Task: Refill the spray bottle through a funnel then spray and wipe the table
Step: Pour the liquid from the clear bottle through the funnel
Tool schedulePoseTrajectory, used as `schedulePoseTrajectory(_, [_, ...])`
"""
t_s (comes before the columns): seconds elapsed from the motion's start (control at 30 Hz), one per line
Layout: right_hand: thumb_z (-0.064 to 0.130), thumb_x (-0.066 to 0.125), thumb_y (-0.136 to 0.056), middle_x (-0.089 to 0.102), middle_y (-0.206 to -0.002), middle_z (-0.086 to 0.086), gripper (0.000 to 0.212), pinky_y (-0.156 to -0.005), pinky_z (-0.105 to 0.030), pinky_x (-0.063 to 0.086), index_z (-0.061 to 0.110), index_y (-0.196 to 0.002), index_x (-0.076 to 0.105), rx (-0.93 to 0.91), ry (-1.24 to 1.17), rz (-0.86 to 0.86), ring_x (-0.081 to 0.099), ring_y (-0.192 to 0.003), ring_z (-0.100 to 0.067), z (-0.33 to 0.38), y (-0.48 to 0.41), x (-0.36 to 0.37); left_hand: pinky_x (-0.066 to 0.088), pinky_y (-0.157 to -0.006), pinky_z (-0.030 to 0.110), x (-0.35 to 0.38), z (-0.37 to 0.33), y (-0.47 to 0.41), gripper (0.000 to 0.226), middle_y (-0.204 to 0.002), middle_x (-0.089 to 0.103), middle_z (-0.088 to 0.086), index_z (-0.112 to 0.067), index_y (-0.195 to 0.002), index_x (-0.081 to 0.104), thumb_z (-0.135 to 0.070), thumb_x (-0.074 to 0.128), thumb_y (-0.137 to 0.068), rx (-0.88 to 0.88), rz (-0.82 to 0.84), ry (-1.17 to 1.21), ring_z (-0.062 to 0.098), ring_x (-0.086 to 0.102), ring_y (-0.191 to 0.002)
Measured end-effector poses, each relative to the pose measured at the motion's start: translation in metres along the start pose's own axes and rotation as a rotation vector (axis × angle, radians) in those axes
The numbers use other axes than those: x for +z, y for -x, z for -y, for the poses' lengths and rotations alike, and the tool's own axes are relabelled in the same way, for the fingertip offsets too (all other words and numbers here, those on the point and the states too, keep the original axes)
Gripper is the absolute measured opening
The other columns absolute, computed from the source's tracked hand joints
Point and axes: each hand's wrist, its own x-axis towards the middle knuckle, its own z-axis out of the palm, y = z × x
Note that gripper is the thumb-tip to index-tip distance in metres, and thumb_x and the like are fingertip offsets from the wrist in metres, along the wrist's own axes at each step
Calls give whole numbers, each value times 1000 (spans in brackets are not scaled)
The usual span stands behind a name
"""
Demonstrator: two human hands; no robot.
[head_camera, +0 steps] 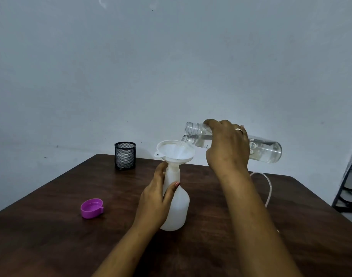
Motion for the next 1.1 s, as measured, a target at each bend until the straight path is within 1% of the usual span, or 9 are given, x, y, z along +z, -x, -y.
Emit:
schedulePoseTrajectory(0.13, [-7,49,-79,60,-120,-6,62,-115,-38,23,25,-131,52,-1,-4,5,50,-118,-30,1,0,-1,36,-94,21,0,-1,0,55,-139,49,-2,-28,-142,27,-35,50,-92,3,-5,11,13,48,-125])
schedulePoseTrajectory(0.23, [-7,50,-79,60,-120,-6,62,-115,-38,23,26,-131,51,0,-1,8,49,-119,-29,1,0,-1,34,-92,19,0,-2,0,54,-139,48,-4,-28,-141,28,-35,50,-92,9,-4,6,8,46,-122])
schedulePoseTrajectory(0.37, [-8,50,-77,60,-118,-6,63,-115,-38,23,26,-130,52,0,-1,2,50,-118,-29,0,-1,-1,35,-93,20,0,0,0,54,-139,48,-5,-28,-141,28,-35,51,-92,16,-8,2,12,47,-125])
schedulePoseTrajectory(0.57, [-9,51,-77,60,-119,-6,64,-115,-39,24,25,-131,52,3,0,10,50,-118,-30,0,-1,-2,34,-94,19,0,0,0,56,-141,46,-6,-30,-142,26,-37,50,-92,16,-5,8,11,45,-127])
schedulePoseTrajectory(0.7, [-9,51,-77,60,-118,-6,63,-115,-39,24,25,-131,52,2,-3,5,50,-117,-30,0,0,-3,33,-93,18,0,-1,0,55,-139,48,-7,-30,-142,26,-36,50,-93,29,-8,11,-1,42,-118])
schedulePoseTrajectory(0.77, [-9,51,-77,60,-117,-7,63,-114,-39,25,25,-130,53,3,-7,1,50,-117,-30,0,0,-3,33,-93,18,-1,-2,0,55,-140,47,-6,-30,-142,26,-37,49,-93,28,-6,10,-3,39,-116])
schedulePoseTrajectory(0.83, [-9,52,-77,61,-117,-7,62,-114,-39,26,24,-129,53,2,-8,-2,50,-117,-30,0,0,-2,33,-94,18,-1,-2,0,55,-140,47,-6,-29,-142,26,-36,49,-93,27,-6,10,-1,41,-119])
schedulePoseTrajectory(0.93, [-9,51,-78,60,-118,-7,62,-114,-39,26,25,-129,53,4,-8,1,50,-117,-30,0,0,-2,33,-94,19,0,0,0,55,-140,47,-5,-29,-143,26,-36,49,-93,26,-5,9,9,45,-125])
schedulePoseTrajectory(1.1, [-8,51,-78,60,-118,-7,61,-114,-39,26,25,-129,53,3,-14,1,50,-117,-31,0,0,-1,35,-95,20,1,2,0,56,-141,46,-6,-29,-143,26,-37,49,-93,25,-9,-4,12,46,-127])
